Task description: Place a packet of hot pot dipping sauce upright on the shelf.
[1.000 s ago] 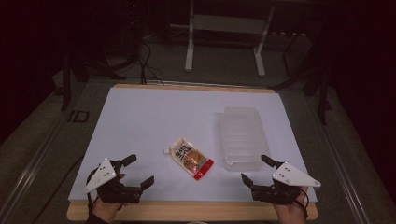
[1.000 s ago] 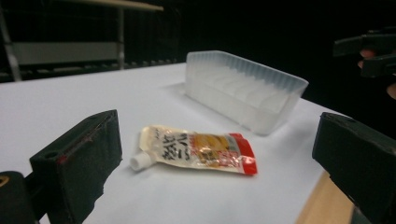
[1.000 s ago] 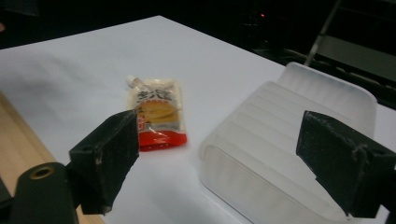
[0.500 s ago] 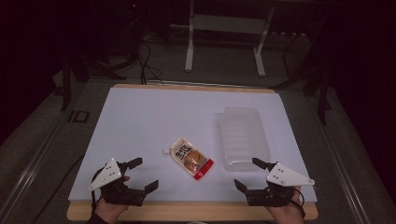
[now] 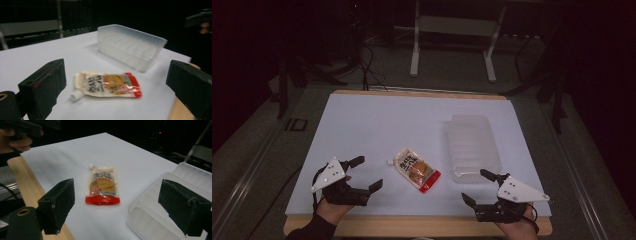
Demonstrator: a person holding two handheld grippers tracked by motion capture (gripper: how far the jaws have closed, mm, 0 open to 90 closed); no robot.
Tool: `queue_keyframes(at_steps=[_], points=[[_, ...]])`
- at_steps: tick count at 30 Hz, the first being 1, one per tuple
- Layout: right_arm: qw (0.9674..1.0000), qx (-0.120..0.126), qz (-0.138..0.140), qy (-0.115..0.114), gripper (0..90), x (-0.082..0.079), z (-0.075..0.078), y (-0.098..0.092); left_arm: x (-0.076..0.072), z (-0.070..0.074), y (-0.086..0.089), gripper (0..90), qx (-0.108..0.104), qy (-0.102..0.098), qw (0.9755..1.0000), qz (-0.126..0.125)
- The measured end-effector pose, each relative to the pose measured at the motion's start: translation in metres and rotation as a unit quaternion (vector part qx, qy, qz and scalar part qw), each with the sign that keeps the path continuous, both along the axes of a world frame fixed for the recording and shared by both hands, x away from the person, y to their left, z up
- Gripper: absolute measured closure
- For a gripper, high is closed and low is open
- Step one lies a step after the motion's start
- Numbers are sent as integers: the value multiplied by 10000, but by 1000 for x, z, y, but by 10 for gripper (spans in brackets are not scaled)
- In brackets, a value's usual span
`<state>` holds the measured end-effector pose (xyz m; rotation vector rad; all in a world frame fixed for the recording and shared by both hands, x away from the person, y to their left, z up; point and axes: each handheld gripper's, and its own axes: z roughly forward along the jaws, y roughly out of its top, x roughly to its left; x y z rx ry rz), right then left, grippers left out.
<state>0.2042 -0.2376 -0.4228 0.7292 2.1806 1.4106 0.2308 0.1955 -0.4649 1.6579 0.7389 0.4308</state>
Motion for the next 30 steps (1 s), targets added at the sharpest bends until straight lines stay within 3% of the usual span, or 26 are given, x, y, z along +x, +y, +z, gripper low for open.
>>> queue_keyframes(at_steps=[6, 10, 11, 17, 18, 20, 24, 28, 30], points=[[10000, -26, 7, -33, 141, -1, 1, 0, 20, 0, -3, 30, 105, 79, 9999, -1], [10000, -39, 19, -45, 142, -1, 1, 1, 26, -1, -4, 30, 160, 15, 9999, 45], [10000, -15, 36, -40, 145, -1, 1, 0, 36, -2, -7, 30, 212, -128, 9997, 53], [10000, 40, 58, -65, 150, -1, 1, 0, 51, -4, -16, 39, 340, -121, 9993, -32], [9999, 35, 64, -74, 153, -2, 1, 0, 54, -5, -17, 39, 381, -143, 9992, 49], [9998, 13, 110, -140, 188, -3, 2, -1, 63, -8, -19, 38, 425, -102, 9989, 153], [9996, 50, 142, -237, 212, -5, 3, -1, 76, -14, -22, 43, 395, 125, 9991, 79], [9995, 51, 140, -268, 217, -6, 3, -1, 85, -20, -24, 70, 438, 138, 9989, 103], [9995, 54, 143, -287, 215, -6, 3, -1, 90, -22, -26, 70, 483, 296, 9984, 85]])
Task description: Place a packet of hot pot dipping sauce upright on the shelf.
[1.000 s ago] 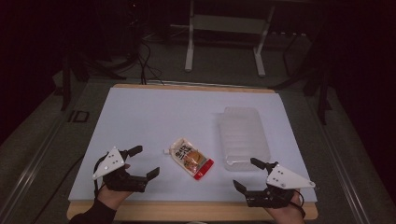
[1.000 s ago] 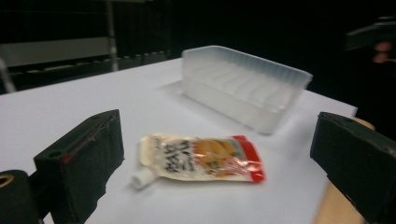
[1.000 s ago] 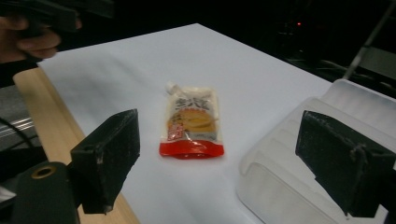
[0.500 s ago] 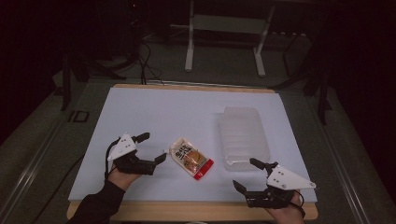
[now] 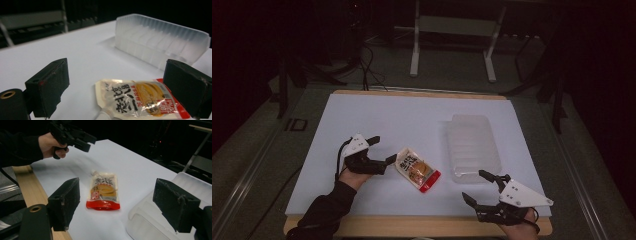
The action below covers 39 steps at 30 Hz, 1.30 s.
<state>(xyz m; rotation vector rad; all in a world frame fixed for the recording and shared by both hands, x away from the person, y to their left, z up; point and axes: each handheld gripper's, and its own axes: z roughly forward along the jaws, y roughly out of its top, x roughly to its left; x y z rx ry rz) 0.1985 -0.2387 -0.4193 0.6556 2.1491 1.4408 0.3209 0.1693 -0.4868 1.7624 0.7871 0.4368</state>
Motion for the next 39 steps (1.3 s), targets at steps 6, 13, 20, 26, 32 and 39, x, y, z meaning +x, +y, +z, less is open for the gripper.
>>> queue_keyframes(at_steps=[6, 13, 20, 26, 32, 39], points=[[10000, -26, -14, 17, 216, 1, -1, 0, 14, -7, -4, 127, 71, 176, 9998, 39], [10000, -87, -13, 1, 224, 1, -2, 2, 30, -20, -11, 183, 227, 336, 9991, 113], [9999, -90, -52, 63, 229, 2, -2, 1, 39, -36, -22, 281, 497, 748, 9960, 17], [9999, -140, -5, 76, 230, 2, -3, 3, 44, -44, -28, 319, 542, 1089, 9925, 137], [9998, -156, 4, 92, 235, 2, -4, 3, 47, -52, -32, 420, 740, 1261, 9892, 88], [9998, -185, 20, 101, 235, 3, -5, 3, 51, -53, -35, 488, 825, 1434, 9862, 40]])
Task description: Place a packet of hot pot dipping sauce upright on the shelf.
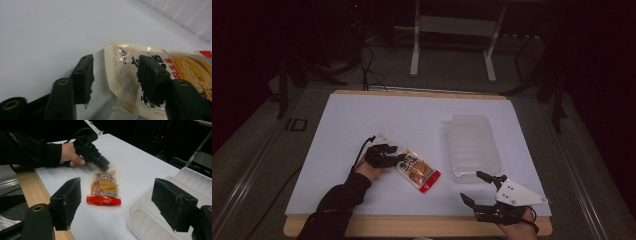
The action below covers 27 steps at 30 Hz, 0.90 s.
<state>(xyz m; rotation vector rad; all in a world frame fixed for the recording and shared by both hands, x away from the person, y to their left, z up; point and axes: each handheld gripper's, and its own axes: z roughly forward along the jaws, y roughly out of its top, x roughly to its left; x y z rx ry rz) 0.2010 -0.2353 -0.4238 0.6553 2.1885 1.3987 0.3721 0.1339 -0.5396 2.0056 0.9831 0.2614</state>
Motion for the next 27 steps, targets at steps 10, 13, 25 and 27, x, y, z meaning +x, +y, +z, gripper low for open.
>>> queue_keyframes(at_steps=[10, 13, 25, 27], points=[[10000, -48, 25, 18, 237, 0, -1, 1, 1, -1, -6, 554, 223, 160, 9996, -6], [10000, -63, 26, 36, 237, 0, -1, 2, 0, 0, -8, 582, 276, 172, 9995, 40], [10000, -88, 36, 30, 253, 0, -1, 3, -4, 0, -13, 808, 478, 55, 9988, 79], [9999, -102, 39, 28, 253, 0, -2, 4, -5, 0, -14, 875, 481, 66, 9988, 66]])
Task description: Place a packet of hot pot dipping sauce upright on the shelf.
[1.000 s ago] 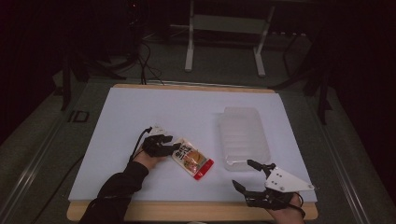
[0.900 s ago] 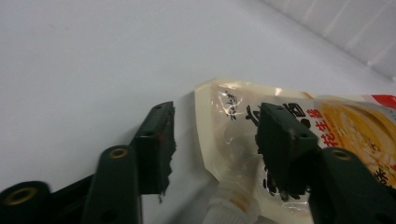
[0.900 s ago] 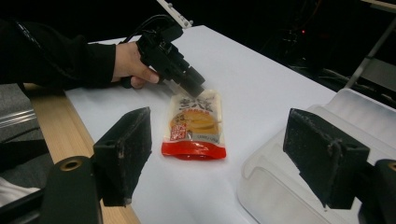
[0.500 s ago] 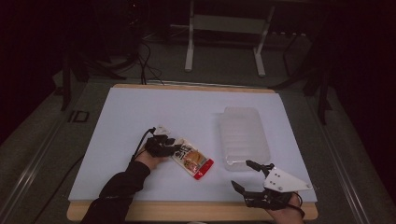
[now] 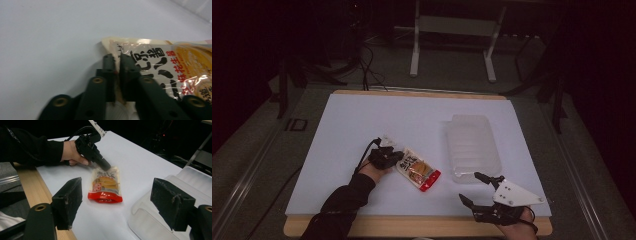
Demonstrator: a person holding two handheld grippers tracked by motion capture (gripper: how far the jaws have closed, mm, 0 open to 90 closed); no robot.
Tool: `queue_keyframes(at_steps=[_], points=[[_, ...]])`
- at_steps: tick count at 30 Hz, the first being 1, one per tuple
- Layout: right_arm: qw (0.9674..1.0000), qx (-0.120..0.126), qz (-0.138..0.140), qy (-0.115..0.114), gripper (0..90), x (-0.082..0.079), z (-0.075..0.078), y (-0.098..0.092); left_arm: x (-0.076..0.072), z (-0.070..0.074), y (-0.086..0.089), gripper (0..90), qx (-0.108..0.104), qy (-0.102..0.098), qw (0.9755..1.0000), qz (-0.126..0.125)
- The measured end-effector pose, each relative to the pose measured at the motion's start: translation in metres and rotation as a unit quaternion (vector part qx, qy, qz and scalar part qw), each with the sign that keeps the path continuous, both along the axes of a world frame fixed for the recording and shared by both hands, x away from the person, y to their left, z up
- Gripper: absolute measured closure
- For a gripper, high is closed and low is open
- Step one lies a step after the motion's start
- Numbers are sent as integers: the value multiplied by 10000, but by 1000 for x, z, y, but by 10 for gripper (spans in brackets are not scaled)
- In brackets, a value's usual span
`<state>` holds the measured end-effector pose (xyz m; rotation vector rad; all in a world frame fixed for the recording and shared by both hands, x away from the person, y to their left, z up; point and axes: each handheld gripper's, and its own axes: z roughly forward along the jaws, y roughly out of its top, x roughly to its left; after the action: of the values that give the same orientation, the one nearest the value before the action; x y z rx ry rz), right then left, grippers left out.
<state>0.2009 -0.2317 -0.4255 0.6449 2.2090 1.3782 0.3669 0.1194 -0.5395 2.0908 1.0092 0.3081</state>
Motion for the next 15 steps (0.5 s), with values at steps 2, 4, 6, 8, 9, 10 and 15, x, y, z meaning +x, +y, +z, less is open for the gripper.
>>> queue_keyframes(at_steps=[2, 4, 6, 8, 9, 10, 15], points=[[10000, -7, 5, 5, 253, 0, 0, 0, -1, 0, -2, 899, 38, -52, 10000, 47], [10000, -3, 2, 12, 253, 0, 0, 0, -1, 0, -1, 900, -39, 6, 9999, 106], [10000, -2, 2, -4, 253, 0, 0, 0, -1, 0, -1, 900, -28, -31, 9999, 100], [10000, -8, -1, -10, 253, 0, 0, -1, -2, 1, -1, 900, -50, -38, 9999, 140], [10000, -11, -4, -2, 253, 0, 0, -1, -2, 2, -1, 900, -81, -59, 9999, 135], [10000, -7, -9, 0, 253, 0, 0, -1, -2, 3, -1, 900, -104, -74, 9998, 140], [10000, 0, -10, 1, 253, 0, 0, -2, -3, 10, -1, 900, -173, -123, 9996, 162]])
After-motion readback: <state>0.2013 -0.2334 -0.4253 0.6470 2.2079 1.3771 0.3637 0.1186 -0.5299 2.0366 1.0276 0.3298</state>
